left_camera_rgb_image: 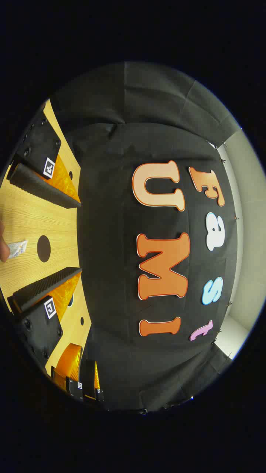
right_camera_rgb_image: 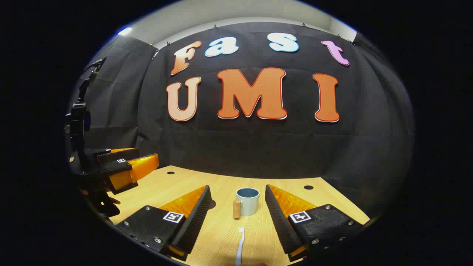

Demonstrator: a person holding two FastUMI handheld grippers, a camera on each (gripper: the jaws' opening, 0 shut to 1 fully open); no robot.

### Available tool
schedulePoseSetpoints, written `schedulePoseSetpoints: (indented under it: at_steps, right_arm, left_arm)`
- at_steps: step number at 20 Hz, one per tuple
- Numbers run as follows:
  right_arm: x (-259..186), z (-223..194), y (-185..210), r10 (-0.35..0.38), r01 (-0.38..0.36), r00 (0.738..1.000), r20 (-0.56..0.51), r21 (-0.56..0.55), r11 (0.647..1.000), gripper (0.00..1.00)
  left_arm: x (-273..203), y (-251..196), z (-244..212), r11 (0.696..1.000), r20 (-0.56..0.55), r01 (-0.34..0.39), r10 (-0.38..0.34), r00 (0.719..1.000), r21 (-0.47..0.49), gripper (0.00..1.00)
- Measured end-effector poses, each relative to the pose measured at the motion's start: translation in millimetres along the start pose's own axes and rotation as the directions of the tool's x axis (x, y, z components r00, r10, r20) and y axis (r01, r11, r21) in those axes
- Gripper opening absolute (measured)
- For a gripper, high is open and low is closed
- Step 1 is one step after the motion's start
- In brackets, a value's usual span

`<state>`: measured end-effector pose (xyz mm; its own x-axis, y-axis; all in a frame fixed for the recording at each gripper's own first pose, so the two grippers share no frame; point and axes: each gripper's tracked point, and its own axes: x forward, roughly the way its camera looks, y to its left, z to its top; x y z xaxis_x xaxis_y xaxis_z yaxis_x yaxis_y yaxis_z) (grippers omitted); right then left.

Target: Put the toothbrush and toothpaste on the desktop into the cup, then pick up the cup and place it on the coaster on the desktop.

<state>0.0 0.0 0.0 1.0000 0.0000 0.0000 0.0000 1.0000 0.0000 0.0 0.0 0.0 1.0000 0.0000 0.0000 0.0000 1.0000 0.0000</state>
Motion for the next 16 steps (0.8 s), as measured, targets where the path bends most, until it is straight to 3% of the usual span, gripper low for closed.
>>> schedulePoseSetpoints:
  at_steps: [7, 11, 16]
  right_arm:
    - [0, 5, -4, 0.015, -0.014, 1.0, 0.02, -0.006, 1.0, 0.88]
    - [9, -4, -12, 0.024, -0.024, 0.999, -0.026, -0.034, 0.999, 0.88]
    - [19, -12, -25, 0.024, -0.025, 0.996, -0.083, -0.015, 1.0, 0.88]
  left_arm:
    - [-7, 0, 13, 1.0, 0.025, -0.011, 0.011, 1.0, -0.002, 1.0]
    - [6, 2, 6, 0.998, -0.047, 0.013, -0.015, 0.999, -0.058, 1.0]
    - [26, 8, -7, 0.999, -0.121, -0.009, 0.003, 0.993, -0.048, 1.0]
